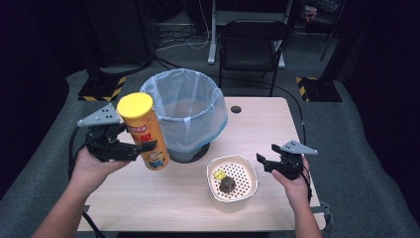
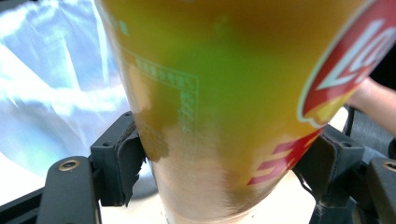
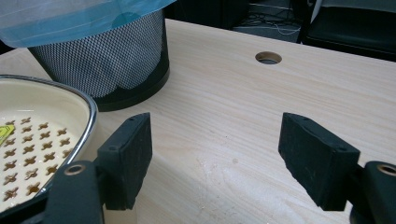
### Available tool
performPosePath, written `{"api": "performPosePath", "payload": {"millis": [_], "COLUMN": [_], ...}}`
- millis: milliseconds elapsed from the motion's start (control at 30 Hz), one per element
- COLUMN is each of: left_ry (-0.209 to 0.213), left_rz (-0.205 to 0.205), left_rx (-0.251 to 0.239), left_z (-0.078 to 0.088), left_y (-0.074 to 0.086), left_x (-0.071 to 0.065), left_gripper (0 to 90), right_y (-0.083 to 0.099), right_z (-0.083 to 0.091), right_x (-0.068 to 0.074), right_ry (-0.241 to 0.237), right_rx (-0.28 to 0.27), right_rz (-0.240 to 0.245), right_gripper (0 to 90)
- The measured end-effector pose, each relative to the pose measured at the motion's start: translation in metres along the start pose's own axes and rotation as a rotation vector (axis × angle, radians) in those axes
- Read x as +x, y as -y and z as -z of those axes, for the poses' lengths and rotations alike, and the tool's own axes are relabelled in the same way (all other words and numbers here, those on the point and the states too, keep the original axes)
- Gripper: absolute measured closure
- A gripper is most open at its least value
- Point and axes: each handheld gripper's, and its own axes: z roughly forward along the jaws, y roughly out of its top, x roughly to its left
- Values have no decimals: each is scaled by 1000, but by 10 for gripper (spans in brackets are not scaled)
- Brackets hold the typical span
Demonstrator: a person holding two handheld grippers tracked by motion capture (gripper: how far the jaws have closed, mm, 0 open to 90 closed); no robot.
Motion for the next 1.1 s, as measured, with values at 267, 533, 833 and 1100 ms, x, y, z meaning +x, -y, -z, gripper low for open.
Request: {"api": "performPosePath", "payload": {"millis": [267,533,833,1100], "left_ry": [29,-60,-134,-223], "left_rz": [25,80,167,202], "left_rx": [-66,-151,62,-19], "left_z": [21,-28,-112,-89], "left_y": [-70,-106,-65,-36], "left_x": [8,43,78,81], "left_gripper": [243,240,233,7], "right_y": [3,6,10,10], "right_z": [-4,-5,-11,-9], "right_x": [0,-1,-1,-2], "right_ry": [-3,1,-7,-4], "right_rx": [17,17,31,22], "right_rz": [-4,-14,-13,-23], "right_gripper": [257,256,256,256]}}
